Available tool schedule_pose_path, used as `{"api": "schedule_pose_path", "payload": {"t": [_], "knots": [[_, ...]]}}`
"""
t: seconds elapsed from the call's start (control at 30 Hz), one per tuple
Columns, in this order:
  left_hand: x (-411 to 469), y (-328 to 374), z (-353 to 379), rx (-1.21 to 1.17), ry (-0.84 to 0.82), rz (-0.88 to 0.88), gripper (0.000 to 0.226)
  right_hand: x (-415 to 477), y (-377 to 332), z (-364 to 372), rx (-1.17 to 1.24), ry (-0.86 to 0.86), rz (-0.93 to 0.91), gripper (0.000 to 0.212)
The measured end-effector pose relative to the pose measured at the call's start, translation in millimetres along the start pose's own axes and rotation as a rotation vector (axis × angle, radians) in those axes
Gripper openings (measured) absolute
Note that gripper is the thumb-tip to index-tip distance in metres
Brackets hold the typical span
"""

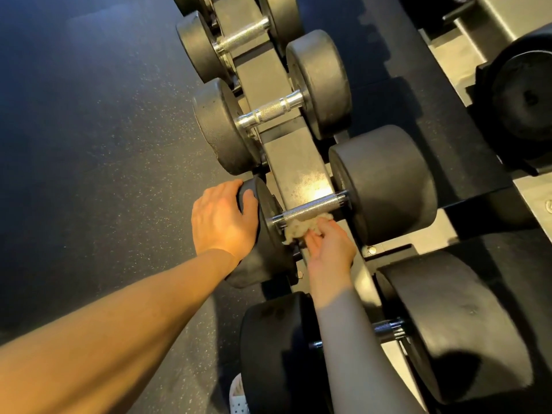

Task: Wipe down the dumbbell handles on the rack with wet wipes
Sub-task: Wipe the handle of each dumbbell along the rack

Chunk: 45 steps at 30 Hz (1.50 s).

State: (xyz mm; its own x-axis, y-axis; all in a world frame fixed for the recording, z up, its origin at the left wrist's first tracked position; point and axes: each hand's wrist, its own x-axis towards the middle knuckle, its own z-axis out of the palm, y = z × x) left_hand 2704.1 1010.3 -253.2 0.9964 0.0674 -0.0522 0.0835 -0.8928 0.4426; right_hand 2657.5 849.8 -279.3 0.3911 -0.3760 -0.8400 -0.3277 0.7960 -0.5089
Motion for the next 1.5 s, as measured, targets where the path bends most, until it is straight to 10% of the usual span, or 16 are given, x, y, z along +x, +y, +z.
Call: {"api": "schedule_pose_path", "payload": {"t": [0.6, 0.77, 0.9, 1.0, 1.07, 1.33, 1.5], "knots": [[-1, 0, -2, 0.024, -0.008, 0.01, 0.041, -2, 15, 11, -0.03, -0.142, 0.19, 0.018], [-1, 1, -2, 0.039, -0.019, 0.006, 0.043, 0, 7, 11, -0.371, -0.157, 0.09, 0.021], [-1, 1, -3, 0.033, -0.008, 0.005, 0.035, -25, 11, 12, -0.594, -0.11, -0.461, 0.014], [-1, 1, -3, 0.013, -0.008, -0.006, 0.036, -17, 2, 22, -1.29, -0.262, -1.172, 0.014], [-1, 1, -2, 0.012, -0.01, -0.007, 0.04, -9, -9, 39, -1.745, -0.362, -1.287, 0.013], [-2, 3, -5, 0.016, -0.014, -0.004, 0.043, 16, -53, 113, -2.312, -0.791, -0.2, 0.024], [0, 2, -3, -0.005, -0.026, -0.008, 0.048, 25, -67, 106, -2.403, -0.607, -0.35, 0.023]]}}
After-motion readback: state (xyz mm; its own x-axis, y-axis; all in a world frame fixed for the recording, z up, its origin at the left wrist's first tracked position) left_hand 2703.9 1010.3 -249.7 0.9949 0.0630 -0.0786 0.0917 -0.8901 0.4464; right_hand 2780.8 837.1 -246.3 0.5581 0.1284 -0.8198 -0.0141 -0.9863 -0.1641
